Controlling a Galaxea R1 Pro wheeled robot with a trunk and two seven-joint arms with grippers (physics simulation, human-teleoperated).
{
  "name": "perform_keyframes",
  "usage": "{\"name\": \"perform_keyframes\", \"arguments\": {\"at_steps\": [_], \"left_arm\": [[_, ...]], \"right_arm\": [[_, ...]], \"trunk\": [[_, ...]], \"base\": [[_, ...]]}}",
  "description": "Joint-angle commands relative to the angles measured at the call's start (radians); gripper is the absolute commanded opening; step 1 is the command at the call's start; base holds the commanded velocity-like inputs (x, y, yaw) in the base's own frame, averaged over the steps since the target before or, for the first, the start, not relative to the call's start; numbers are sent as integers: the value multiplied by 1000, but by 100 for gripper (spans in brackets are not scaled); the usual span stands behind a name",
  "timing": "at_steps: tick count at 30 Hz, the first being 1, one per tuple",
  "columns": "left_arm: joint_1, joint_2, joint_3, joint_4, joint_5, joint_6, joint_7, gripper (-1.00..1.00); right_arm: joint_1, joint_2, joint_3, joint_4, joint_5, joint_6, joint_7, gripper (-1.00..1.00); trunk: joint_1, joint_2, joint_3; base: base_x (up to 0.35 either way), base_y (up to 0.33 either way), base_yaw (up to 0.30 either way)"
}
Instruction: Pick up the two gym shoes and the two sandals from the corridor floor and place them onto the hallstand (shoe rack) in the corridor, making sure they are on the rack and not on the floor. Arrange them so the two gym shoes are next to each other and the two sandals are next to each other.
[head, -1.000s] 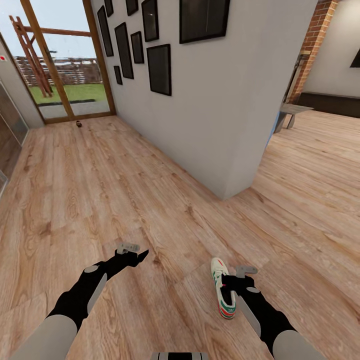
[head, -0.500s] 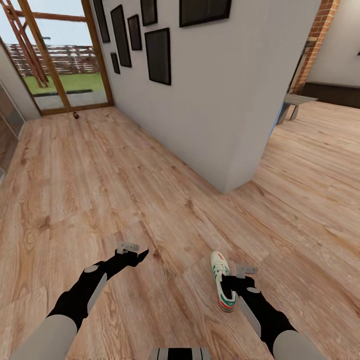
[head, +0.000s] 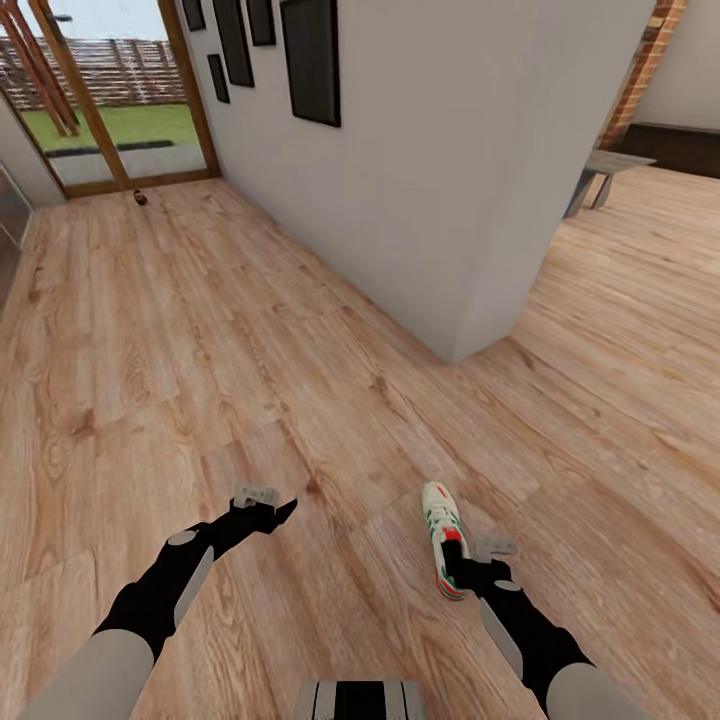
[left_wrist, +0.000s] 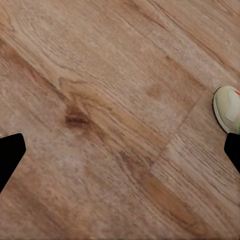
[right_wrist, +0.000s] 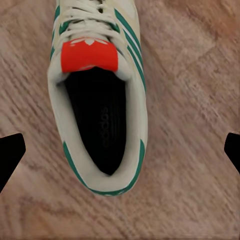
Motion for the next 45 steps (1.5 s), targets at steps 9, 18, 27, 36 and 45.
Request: {"name": "perform_keyframes", "arguments": {"at_steps": [9,18,27,36,45], "left_arm": [[0,-1,-1,1,7,8,-2,100],[0,-1,-1,1,6,8,-2,100],[0,-1,-1,2,5,10,-2,100],[0,-1,-1,2,5,10,-1,100],[0,-1,-1,2,6,10,-2,100]], "right_arm": [[0,-1,8,0,-9,5,-8,100],[0,-1,9,0,-9,5,-8,100],[0,-1,8,1,-9,5,-8,100],[0,-1,8,0,-9,5,-9,100],[0,-2,8,1,-9,4,-10,100]], "trunk": [[4,-2,-50],[8,-5,-99],[8,-5,-111],[8,-5,-114],[12,-7,-150]], "base": [[0,0,0],[0,0,53],[0,0,157],[0,0,48],[0,0,-27]]}}
